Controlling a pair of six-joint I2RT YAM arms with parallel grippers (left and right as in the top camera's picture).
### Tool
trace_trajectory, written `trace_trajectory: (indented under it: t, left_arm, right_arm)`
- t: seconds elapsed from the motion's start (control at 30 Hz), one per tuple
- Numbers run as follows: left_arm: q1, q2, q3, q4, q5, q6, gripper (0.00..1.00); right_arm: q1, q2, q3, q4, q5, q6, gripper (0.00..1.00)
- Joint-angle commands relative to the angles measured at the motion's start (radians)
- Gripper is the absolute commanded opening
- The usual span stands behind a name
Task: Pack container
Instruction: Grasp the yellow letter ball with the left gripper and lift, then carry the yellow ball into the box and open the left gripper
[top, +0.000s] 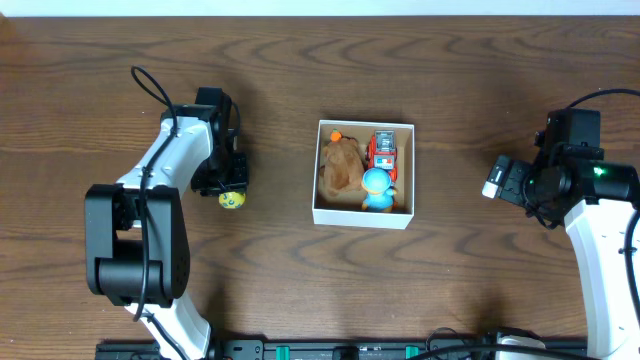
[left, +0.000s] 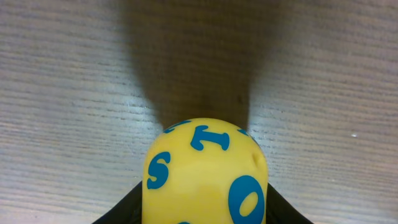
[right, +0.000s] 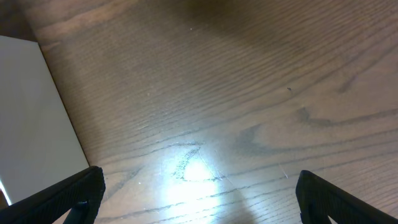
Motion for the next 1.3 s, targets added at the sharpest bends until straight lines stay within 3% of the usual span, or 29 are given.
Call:
trace_trajectory:
  t: [0.0, 0.23, 0.47, 0.63, 0.87, 1.03, 1.1, 1.2, 1.27]
  left_arm:
    - [-0.006, -0.047, 0.045, -0.039, 0.042, -0.004, 0.38]
    - [-0.106, -0.225, 0.201, -0.139, 0.044, -0.004, 0.33]
    - [-0.354, -0.398, 0.238, -0.006, 0.032, 0.049, 0.33]
    - [-0.489, -0.371, 0.229, 0.018, 0.032, 0.049, 0.33]
    - [-0.564, -0.222, 0.225, 0.015, 0.033, 0.049, 0.35]
    - [-0.580, -0.126, 0.225, -0.014, 0.033, 0.048, 0.46]
    - [-0.580, -0.103, 0.225, -0.038, 0.033, 0.048, 0.57]
    - [-0.580, -0.098, 0.225, -0.055, 0.033, 0.049, 0.84]
    - [-0.580, -0.101, 0.226, -0.052, 0.033, 0.049, 0.91]
  right_arm:
    - [-0.011, 0.001, -0.005, -0.003, -0.003, -0.013, 0.99]
    - [-0.011, 0.001, -0.005, -0.003, -0.003, -0.013, 0.99]
    - [-0.011, 0.001, -0.005, -0.003, -0.003, -0.019, 0.99]
    - [-0.011, 0.001, -0.005, -0.003, -0.003, -0.019, 0.99]
    - [-0.011, 0.001, -0.005, -0.004, -0.004, -0.019, 0.99]
    - [-0.011, 0.001, -0.005, -0.007, -0.003, -0.024, 0.99]
    - [-0.011, 0.001, -0.005, -0.006, -0.003, -0.027, 0.99]
    - [-0.011, 0.001, -0.005, -0.005, -0.003, -0.027, 0.99]
    - [-0.011, 0.001, -0.005, -0.003, -0.003, -0.027, 0.99]
